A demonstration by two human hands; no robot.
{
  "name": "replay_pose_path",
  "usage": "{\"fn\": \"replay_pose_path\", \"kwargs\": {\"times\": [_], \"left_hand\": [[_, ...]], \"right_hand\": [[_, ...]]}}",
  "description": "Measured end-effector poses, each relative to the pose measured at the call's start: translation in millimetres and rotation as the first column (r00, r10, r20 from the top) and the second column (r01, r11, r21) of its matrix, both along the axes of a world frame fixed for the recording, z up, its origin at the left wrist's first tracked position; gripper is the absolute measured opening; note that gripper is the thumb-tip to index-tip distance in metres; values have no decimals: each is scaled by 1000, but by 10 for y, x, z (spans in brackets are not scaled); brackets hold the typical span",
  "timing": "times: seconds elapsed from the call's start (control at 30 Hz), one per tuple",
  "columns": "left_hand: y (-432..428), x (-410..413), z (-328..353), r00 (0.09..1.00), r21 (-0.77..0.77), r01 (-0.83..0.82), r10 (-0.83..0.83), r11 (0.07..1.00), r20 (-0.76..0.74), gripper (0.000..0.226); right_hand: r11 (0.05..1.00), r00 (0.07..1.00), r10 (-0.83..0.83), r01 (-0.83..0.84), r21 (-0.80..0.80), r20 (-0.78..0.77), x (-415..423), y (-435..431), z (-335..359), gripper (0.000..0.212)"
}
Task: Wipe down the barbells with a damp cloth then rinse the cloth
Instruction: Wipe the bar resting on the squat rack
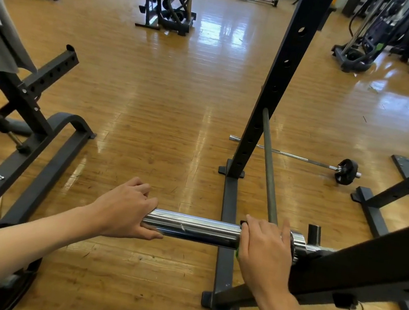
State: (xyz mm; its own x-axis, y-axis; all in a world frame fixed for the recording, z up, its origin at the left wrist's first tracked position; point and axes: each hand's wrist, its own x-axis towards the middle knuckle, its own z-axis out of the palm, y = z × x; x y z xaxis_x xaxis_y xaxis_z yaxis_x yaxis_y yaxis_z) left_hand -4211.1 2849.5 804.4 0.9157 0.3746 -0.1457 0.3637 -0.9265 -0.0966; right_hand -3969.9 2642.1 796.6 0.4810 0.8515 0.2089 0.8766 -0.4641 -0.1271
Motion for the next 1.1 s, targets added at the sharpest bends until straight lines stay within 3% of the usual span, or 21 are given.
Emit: {"fn": "replay_pose_path", "kwargs": {"times": [0.13,0.27,0.37,0.47,0.57,0.67,0.73,0.8,0.9,1.1], "left_hand": [[-2,6,16,1000,-3,7,-7,1000,8,80],[-17,21,41,1000,2,2,-2,1000,12,79],[-33,21,76,1000,4,4,-4,1000,8,76],[-28,13,96,1000,-15,-2,2,1000,-16,75],[-29,6,99,1000,-20,-9,9,1000,-18,74],[-31,11,101,1000,-11,2,-2,1000,-29,75],[-31,17,106,1000,-7,11,-11,1000,-26,75],[-29,15,108,1000,-13,10,-10,1000,-23,75],[-31,14,88,1000,-12,9,-9,1000,-19,77],[-36,-8,57,999,22,28,-29,999,45,79]], "right_hand": [[991,1000,11,-11,-135,-4,-336,445,131,56],[994,996,85,-87,-60,-30,-785,674,87,62],[988,985,153,-150,36,-79,-801,616,51,53],[947,949,316,-315,64,-13,-579,270,-74,35],[964,968,249,-246,98,-20,-202,-9,-95,36],[993,995,52,-60,-100,-82,30,141,139,40],[950,993,57,-86,-300,-105,-44,351,291,30],[920,978,66,-136,-367,-198,-185,606,351,23],[884,961,140,-230,-406,-239,-404,900,348,32],[942,943,304,-318,-102,-137,-785,787,141,29]]}}
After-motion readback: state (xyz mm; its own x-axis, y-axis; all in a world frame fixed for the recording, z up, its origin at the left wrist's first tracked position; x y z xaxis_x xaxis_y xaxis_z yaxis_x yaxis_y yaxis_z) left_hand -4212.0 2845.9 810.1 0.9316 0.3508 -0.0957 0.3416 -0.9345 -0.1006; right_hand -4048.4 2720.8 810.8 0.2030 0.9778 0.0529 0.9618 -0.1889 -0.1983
